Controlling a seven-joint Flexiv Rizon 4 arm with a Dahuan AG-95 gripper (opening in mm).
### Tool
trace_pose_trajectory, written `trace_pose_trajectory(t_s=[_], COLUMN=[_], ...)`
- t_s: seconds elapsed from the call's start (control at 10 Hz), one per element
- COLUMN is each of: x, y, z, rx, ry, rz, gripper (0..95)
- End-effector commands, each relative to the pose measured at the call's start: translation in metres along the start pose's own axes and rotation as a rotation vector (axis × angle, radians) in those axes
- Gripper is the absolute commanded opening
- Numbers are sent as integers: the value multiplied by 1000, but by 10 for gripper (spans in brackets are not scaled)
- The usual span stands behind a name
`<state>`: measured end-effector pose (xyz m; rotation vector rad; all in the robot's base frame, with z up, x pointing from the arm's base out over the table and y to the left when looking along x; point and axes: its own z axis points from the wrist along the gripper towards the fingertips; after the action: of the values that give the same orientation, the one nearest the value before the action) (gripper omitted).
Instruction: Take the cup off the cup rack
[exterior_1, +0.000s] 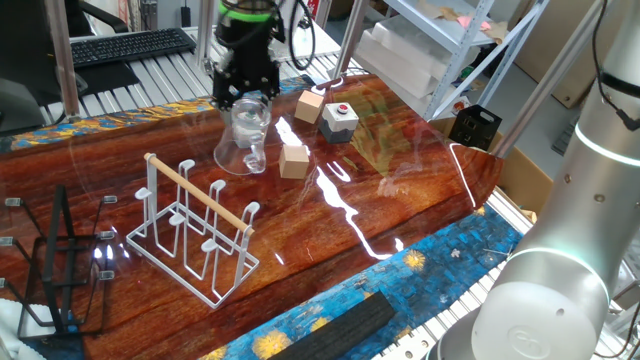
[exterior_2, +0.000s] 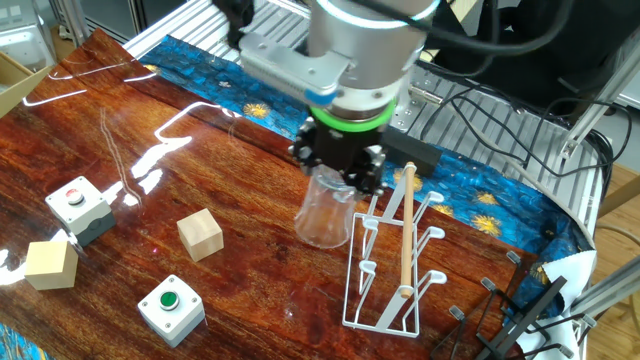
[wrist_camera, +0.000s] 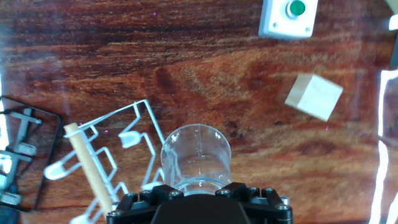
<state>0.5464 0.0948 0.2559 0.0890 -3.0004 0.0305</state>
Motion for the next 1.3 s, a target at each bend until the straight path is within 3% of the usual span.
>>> trace_pose_trajectory(t_s=[0.1, 0.4, 0.7, 1.3], x=[-8, -13, -27, -54], y=[-11, -15, -19, -19], z=[10, 22, 49, 91], rx=[0, -1, 13, 8], ry=[-2, -12, -32, -31], rz=[-27, -35, -47, -48], gripper=[0, 0, 0, 0])
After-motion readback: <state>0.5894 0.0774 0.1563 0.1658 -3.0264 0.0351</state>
